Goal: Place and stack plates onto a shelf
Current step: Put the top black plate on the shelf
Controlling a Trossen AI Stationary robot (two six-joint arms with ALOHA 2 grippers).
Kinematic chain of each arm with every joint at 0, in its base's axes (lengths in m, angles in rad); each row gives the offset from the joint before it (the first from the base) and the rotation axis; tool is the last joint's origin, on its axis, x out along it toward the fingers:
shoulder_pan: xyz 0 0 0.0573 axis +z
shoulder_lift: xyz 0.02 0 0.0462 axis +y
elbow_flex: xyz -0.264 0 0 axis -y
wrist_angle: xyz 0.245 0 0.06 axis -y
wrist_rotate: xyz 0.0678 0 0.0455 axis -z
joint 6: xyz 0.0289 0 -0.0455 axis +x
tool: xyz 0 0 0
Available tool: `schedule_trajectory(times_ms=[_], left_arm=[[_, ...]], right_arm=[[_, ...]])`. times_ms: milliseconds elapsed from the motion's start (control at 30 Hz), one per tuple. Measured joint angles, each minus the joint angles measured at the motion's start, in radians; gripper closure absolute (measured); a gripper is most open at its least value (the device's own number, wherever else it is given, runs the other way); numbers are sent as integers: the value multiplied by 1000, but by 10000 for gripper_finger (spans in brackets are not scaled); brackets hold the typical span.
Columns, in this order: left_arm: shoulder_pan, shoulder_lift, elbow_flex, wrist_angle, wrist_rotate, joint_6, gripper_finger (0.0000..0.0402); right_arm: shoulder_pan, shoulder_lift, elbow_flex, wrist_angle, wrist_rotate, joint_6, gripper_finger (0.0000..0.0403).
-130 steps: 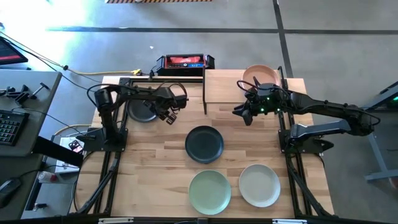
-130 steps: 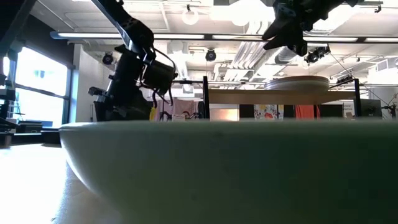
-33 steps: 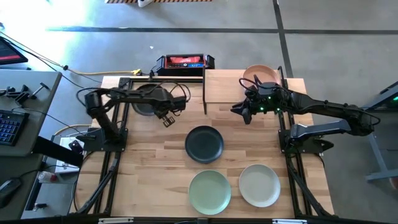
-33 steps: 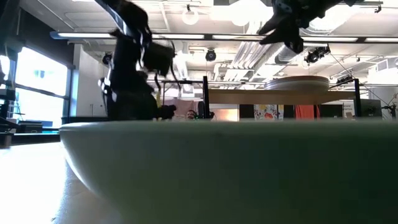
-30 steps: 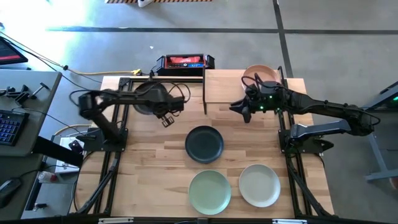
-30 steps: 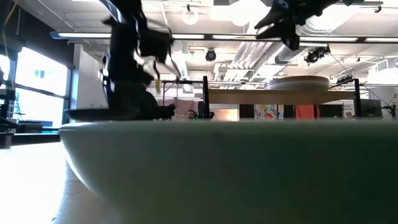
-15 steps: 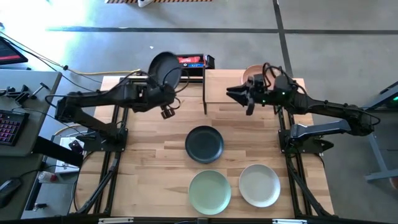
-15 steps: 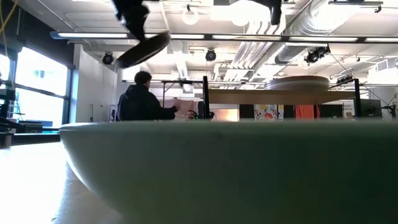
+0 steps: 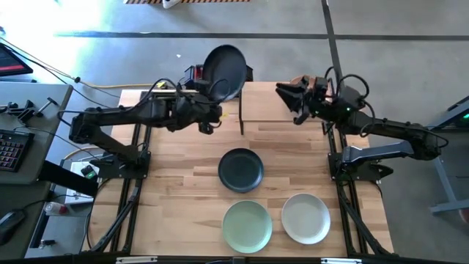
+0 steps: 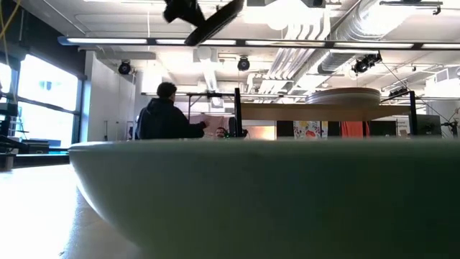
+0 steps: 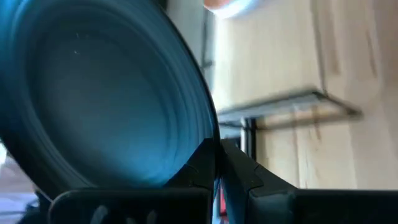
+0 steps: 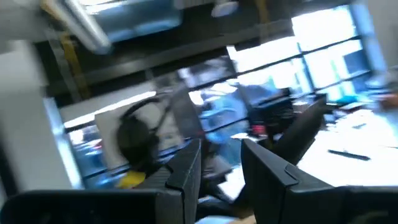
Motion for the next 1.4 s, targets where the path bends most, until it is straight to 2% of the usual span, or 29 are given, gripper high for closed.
schedule_trajectory(times_ms=[100, 300, 567, 767, 1000, 1400], left_arm=[[-10, 21, 0, -22, -14, 59, 401], [-53, 65, 0, -180, -34, 70, 401], [-117, 121, -1, -297, -28, 78, 401], [-146, 142, -1, -323, -15, 98, 401], [-156, 142, -1, -341, 60, 98, 401], [-157, 142, -1, -369, 94, 128, 401]], right_arm=[[0, 0, 42, -95, 71, -33, 300], [0, 31, 219, -517, 113, -68, 300], [0, 148, 403, -838, 135, 51, 300], [0, 232, 472, -977, 188, 172, 300], [0, 307, 508, -1074, 197, 300, 300], [0, 398, 510, -1115, 186, 448, 300]])
